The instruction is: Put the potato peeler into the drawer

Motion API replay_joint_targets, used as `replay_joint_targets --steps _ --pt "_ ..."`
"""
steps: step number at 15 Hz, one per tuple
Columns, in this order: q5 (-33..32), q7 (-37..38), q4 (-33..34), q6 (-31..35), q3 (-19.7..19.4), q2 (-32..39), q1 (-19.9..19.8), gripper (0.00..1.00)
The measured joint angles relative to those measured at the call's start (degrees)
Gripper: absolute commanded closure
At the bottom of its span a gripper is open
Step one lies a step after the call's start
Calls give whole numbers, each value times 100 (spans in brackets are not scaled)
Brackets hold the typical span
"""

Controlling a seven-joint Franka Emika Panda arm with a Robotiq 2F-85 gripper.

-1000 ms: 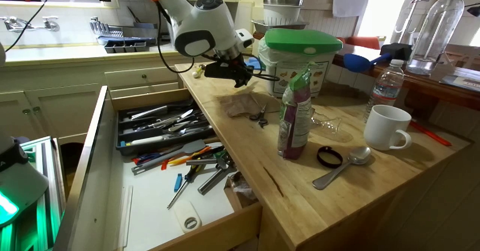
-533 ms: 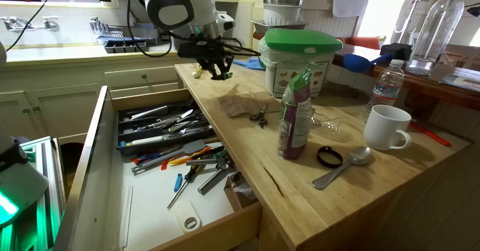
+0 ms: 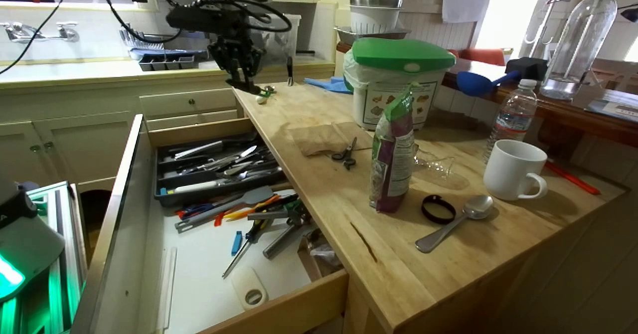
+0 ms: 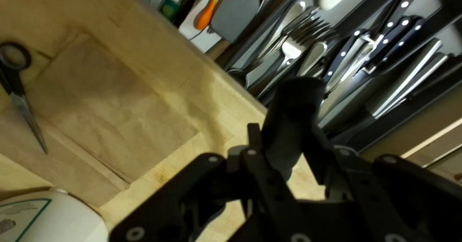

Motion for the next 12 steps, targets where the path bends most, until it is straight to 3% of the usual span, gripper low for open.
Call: replay_joint_targets --steps 3,7,8,12 --pt "-310 978 -605 -527 -761 -887 796 91" --pt "-743 2102 -1758 -679 -1350 -2066 1151 91" --pt "-909 2394 -1925 -705 -1450 -2239 1137 66" --pt "-1033 2458 -1832 -727 -1675 -2256 1322 66"
